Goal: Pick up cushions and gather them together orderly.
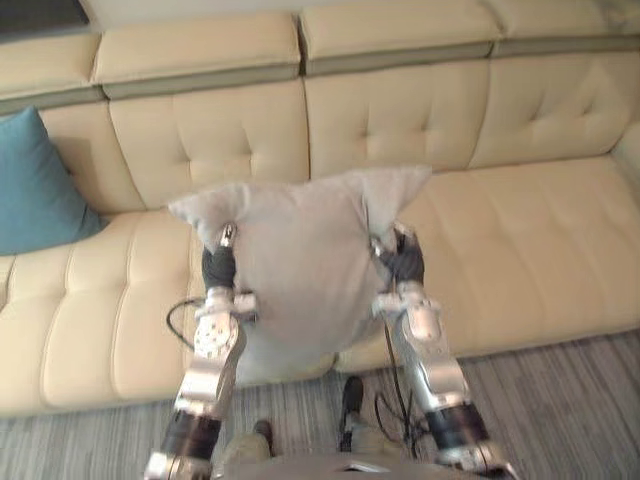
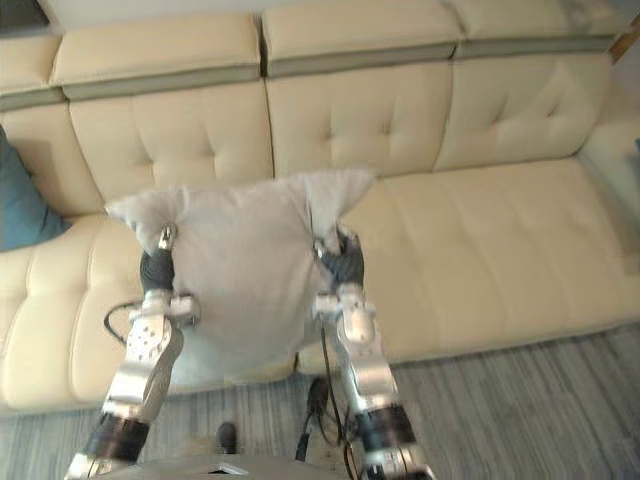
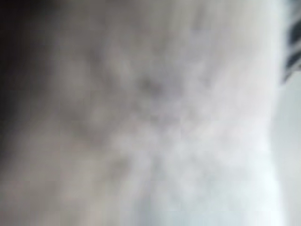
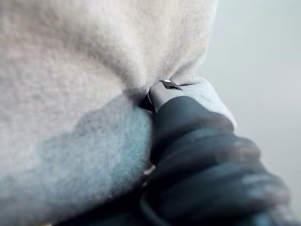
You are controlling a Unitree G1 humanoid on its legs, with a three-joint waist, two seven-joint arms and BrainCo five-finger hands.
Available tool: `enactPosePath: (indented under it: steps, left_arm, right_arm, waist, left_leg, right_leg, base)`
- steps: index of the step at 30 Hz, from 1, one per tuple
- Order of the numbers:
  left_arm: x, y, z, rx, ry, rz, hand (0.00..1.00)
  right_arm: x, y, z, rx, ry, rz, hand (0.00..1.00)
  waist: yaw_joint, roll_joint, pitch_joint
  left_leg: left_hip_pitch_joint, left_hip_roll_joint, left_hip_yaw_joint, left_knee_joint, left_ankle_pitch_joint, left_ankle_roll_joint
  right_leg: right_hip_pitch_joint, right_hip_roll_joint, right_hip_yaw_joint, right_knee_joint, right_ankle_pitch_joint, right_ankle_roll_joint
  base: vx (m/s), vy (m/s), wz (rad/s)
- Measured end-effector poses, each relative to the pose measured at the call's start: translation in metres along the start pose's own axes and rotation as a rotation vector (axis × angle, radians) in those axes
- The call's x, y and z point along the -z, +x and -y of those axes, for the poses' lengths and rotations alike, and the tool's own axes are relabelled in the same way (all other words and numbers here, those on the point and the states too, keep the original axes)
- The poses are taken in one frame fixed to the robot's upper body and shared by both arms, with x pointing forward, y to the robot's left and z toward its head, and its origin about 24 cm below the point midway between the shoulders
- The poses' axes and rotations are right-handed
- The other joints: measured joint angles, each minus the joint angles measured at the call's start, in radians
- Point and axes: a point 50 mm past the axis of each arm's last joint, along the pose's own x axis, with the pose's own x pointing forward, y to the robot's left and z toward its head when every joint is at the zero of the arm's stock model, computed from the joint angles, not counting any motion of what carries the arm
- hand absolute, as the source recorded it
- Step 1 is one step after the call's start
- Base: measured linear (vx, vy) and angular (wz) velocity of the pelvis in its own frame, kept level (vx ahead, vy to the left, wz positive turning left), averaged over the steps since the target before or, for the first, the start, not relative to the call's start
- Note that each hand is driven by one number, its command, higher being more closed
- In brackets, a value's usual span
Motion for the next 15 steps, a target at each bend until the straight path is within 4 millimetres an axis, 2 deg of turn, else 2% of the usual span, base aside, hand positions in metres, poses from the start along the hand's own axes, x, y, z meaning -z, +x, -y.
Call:
enactPosePath:
  steps: [1, 2, 4, 5, 7, 8, 9, 12, 13, 15]
  left_arm:
    - [-0.020, 0.020, 0.008, -0.014, -0.006, 0.087, 1.00]
    - [-0.029, 0.027, 0.012, -0.016, -0.009, 0.126, 1.00]
    - [-0.069, 0.050, 0.023, -0.042, -0.030, 0.283, 1.00]
    - [-0.076, 0.054, 0.025, -0.043, -0.034, 0.311, 1.00]
    - [-0.108, 0.066, 0.036, -0.041, -0.046, 0.434, 1.00]
    - [-0.131, 0.076, 0.044, -0.031, -0.046, 0.514, 1.00]
    - [-0.139, 0.080, 0.047, -0.031, -0.043, 0.540, 1.00]
    - [-0.189, 0.101, 0.060, -0.022, 0.010, 0.688, 1.00]
    - [-0.200, 0.103, 0.063, -0.020, 0.017, 0.718, 1.00]
    - [-0.229, 0.111, 0.073, -0.015, 0.020, 0.775, 1.00]
  right_arm:
    - [-0.026, 0.022, -0.008, 0.032, -0.009, 0.116, 1.00]
    - [-0.036, 0.030, -0.010, 0.046, -0.004, 0.160, 1.00]
    - [-0.078, 0.055, -0.022, 0.099, 0.021, 0.321, 1.00]
    - [-0.085, 0.058, -0.023, 0.111, 0.025, 0.349, 1.00]
    - [-0.116, 0.069, -0.028, 0.162, 0.049, 0.460, 1.00]
    - [-0.136, 0.075, -0.028, 0.203, 0.063, 0.536, 1.00]
    - [-0.143, 0.077, -0.029, 0.218, 0.068, 0.561, 1.00]
    - [-0.182, 0.087, -0.033, 0.300, 0.088, 0.692, 1.00]
    - [-0.190, 0.088, -0.033, 0.315, 0.100, 0.716, 1.00]
    - [-0.208, 0.096, -0.032, 0.366, 0.137, 0.746, 1.00]
  waist:
    - [0.003, 0.000, 0.008]
    - [0.006, 0.000, 0.018]
    - [0.012, 0.001, 0.042]
    - [0.012, 0.001, 0.047]
    - [0.013, 0.002, 0.055]
    - [0.015, 0.004, 0.080]
    - [0.013, 0.005, 0.092]
    - [0.004, 0.004, 0.116]
    - [0.002, 0.007, 0.130]
    - [-0.002, 0.012, 0.186]
  left_leg:
    - [-0.079, -0.006, -0.003, 0.033, 0.003, -0.003]
    - [-0.102, -0.007, -0.003, 0.045, 0.004, -0.005]
    - [-0.189, -0.001, -0.002, 0.078, 0.010, -0.014]
    - [-0.199, 0.001, -0.001, 0.078, 0.011, -0.015]
    - [-0.257, 0.006, 0.007, 0.078, 0.022, -0.032]
    - [-0.283, 0.006, 0.009, 0.074, 0.039, -0.034]
    - [-0.290, 0.006, 0.010, 0.073, 0.043, -0.034]
    - [-0.370, -0.002, 0.014, 0.042, 0.083, -0.044]
    - [-0.381, -0.003, 0.014, 0.033, 0.092, -0.050]
    - [-0.397, -0.002, 0.013, 0.024, 0.106, -0.054]
  right_leg:
    - [-0.059, -0.008, -0.003, 0.000, 0.005, 0.003]
    - [-0.077, -0.010, -0.003, 0.000, 0.006, 0.005]
    - [-0.147, -0.012, -0.003, 0.000, 0.011, 0.001]
    - [-0.158, -0.011, -0.003, 0.000, 0.012, 0.001]
    - [-0.216, -0.010, -0.003, 0.001, 0.020, -0.001]
    - [-0.242, -0.011, -0.001, 0.000, 0.037, -0.001]
    - [-0.252, -0.011, 0.000, 0.000, 0.041, -0.006]
    - [-0.356, -0.020, 0.002, 0.001, 0.077, -0.028]
    - [-0.372, -0.022, 0.002, 0.001, 0.081, -0.032]
    - [-0.390, -0.022, 0.003, 0.001, 0.087, -0.041]
  base:
    - [-0.24, 0.075, 0.19]
    - [-0.23, 0.060, 0.16]
    - [-0.22, 0.059, 0.05]
    - [-0.19, 0.047, 0.04]
    - [-0.15, 0.044, 0.04]
    - [-0.10, 0.055, 0.04]
    - [-0.09, 0.067, 0.04]
    - [-0.05, 0.059, 0.10]
    - [-0.02, 0.066, 0.11]
    - [-0.04, 0.072, 0.12]
